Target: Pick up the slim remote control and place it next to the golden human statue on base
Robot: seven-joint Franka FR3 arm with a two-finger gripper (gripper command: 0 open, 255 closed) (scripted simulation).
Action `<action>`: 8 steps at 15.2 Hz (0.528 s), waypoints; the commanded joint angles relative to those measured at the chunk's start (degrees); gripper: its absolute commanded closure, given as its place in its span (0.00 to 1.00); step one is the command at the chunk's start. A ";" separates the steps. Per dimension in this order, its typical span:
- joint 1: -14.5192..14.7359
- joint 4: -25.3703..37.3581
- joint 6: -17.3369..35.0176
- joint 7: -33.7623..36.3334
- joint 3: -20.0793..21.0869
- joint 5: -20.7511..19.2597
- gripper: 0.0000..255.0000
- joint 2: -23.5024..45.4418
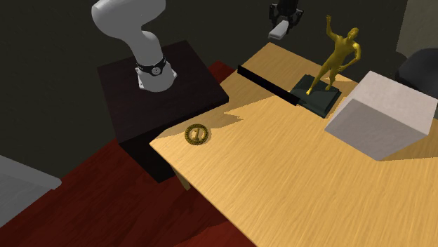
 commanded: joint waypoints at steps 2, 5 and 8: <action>1.32 -0.28 1.44 1.01 -1.63 -1.68 1.00 1.49; 2.49 -0.64 2.89 1.97 -3.20 -3.29 1.00 2.90; 3.67 -0.88 4.30 2.93 -4.80 -4.90 1.00 4.35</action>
